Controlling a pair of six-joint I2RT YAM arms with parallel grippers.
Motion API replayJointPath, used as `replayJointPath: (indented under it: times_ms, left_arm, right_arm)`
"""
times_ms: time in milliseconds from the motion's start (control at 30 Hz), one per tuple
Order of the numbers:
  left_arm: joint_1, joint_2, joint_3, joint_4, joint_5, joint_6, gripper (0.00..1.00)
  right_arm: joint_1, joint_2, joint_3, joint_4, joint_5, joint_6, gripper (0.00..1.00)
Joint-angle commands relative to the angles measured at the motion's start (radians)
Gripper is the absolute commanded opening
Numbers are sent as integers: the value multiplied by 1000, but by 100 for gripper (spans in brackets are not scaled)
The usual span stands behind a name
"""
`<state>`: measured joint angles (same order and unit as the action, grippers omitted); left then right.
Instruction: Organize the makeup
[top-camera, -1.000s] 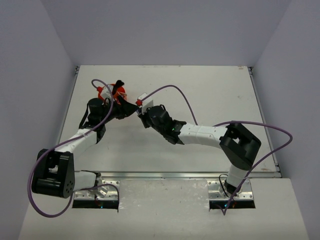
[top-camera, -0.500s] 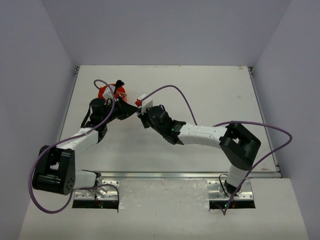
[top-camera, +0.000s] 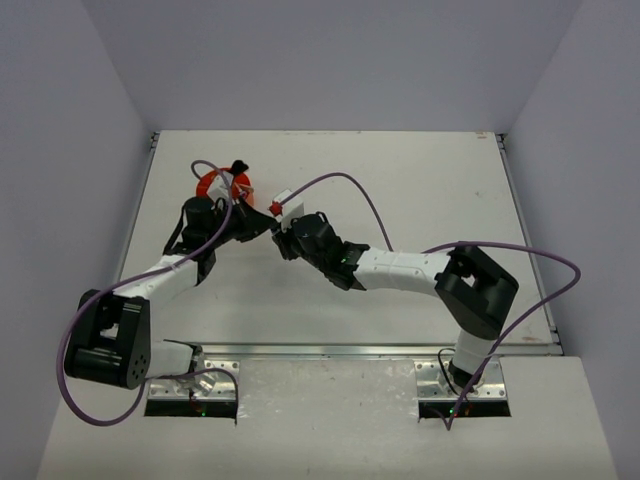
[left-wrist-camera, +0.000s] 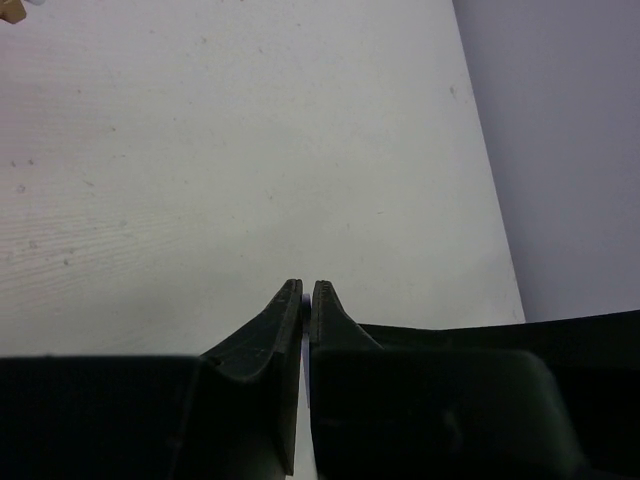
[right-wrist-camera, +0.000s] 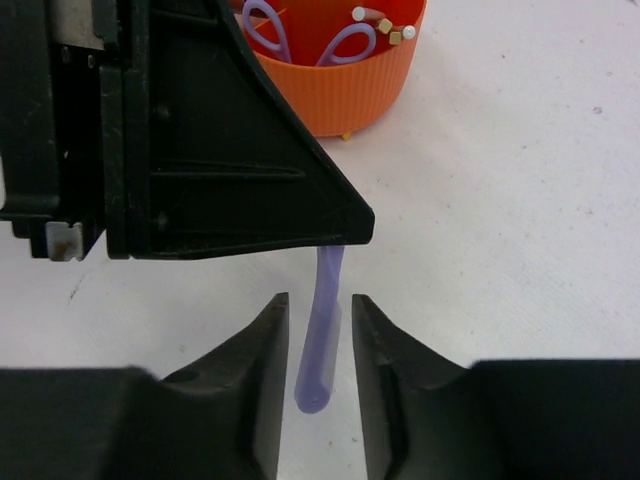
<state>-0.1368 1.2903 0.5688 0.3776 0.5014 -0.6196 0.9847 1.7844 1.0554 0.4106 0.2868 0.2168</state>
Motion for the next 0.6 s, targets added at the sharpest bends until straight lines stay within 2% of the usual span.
replayJointPath:
  times_ms: [0,33,133,200,267,367,467,567]
  left_arm:
    - [4,-14,99,-18,-55,147,0]
    - [11,-26,113,-7,-58,172,0]
    - [33,-71,139,63,-55,288,0]
    - [36,-93,141,118,-44,405,0]
    - [34,-148,115,185,-36,605,0]
    - [36,-191,61,237,-101,819,0]
    - [58,-183,24,283,-126,936,0]
    - [75,-154,12,302,-110,983,0]
  right_arm:
    - [7,-68,-20,-30,-89,3,74]
    - [7,-103,-52,-26,-108,3,83]
    - [8,-216,-141,19,-164,2,94]
    - [8,-256,-215,42,-175,3,95]
    - [7,-334,-302,62,-176,-2,97]
    - [4,-389,-362,63,-147,-16,97]
    - [-6,-409,-393,63,-124,-16,97]
    - [-13,-421,-410,63,-115,-15,97]
